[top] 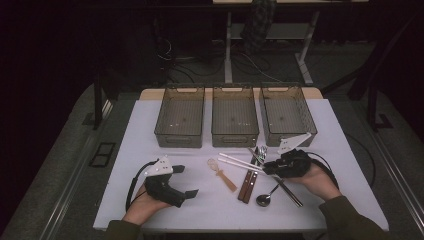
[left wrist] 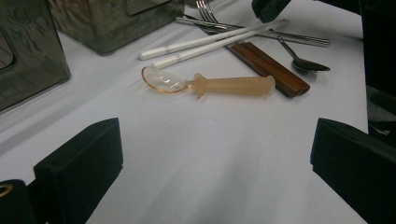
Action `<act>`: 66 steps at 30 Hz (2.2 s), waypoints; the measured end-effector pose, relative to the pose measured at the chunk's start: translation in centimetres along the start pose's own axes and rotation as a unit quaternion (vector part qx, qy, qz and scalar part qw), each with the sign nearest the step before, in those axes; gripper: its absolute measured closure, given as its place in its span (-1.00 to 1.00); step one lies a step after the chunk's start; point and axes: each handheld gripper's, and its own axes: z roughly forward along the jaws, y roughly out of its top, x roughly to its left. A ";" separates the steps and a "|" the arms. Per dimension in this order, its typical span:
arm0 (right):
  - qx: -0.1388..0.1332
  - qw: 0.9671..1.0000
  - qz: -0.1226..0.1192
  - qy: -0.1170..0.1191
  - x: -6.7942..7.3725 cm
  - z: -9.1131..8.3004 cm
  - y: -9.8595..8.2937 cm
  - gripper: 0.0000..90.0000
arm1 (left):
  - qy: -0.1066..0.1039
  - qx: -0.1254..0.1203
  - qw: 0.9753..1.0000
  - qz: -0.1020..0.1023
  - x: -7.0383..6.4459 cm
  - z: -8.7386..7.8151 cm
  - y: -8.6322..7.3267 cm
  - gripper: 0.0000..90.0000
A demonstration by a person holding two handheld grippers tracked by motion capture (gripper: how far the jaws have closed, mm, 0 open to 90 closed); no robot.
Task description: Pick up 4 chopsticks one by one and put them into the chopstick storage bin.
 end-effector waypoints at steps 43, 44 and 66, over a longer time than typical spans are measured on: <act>0.032 0.999 -0.007 -0.028 -0.9 2.4 0.3 0.79 | 0.000 0.002 1.000 0.002 -0.1 -0.1 0.0 -0.98; 0.032 0.999 -0.008 -0.028 -0.9 2.4 0.3 0.79 | 0.000 0.001 1.000 0.002 -0.1 -0.1 0.0 -0.98; 0.051 0.998 -0.019 -0.032 -0.6 3.1 0.2 0.81 | -0.002 0.002 1.000 0.003 -0.1 -0.1 -0.1 -0.98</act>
